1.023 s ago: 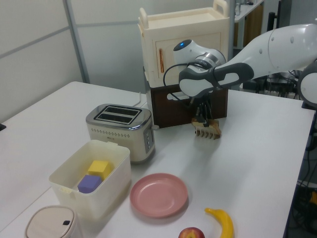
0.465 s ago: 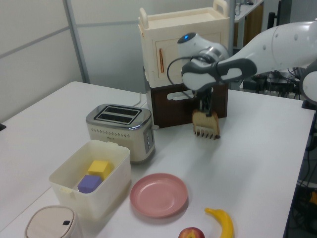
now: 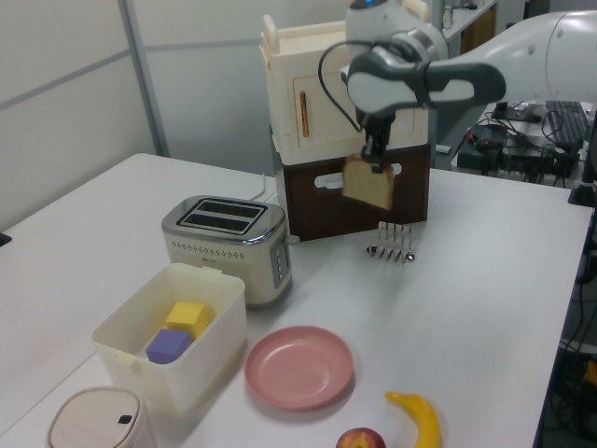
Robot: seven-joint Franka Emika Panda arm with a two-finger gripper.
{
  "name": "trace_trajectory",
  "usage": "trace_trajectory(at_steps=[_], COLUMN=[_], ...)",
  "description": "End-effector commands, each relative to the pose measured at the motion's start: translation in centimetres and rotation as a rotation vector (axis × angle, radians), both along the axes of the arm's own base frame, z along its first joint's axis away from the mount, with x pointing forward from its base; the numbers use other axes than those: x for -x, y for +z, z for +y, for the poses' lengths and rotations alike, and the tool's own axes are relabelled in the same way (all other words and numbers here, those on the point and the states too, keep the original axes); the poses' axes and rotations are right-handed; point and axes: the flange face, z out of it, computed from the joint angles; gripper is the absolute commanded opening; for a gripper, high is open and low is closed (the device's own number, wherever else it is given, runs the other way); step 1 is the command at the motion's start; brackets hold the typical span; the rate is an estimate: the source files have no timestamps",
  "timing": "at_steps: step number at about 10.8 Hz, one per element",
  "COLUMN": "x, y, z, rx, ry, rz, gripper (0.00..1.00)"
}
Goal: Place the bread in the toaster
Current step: 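Lift the bread slice out of the rack and carry it toward the toaster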
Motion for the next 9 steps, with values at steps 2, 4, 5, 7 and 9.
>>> trace_trajectory(at_steps=[2, 4, 5, 7, 9], x=[-1.3, -2.6, -3.5, -5.0, -6.5], y=[6.4, 8.7, 9.4, 9.8, 7.6], z=[5.3, 8.4, 9.9, 12.7, 16.3], rx=[-0.135, -0.134, -0.137, -0.174, -0.207], ry=[0.065, 0.128, 0.145, 0.146, 0.159], rz=[-0.157, -0.268, -0.345, -0.464, -0.461], gripper=[0.02, 0.02, 0.02, 0.02, 0.02])
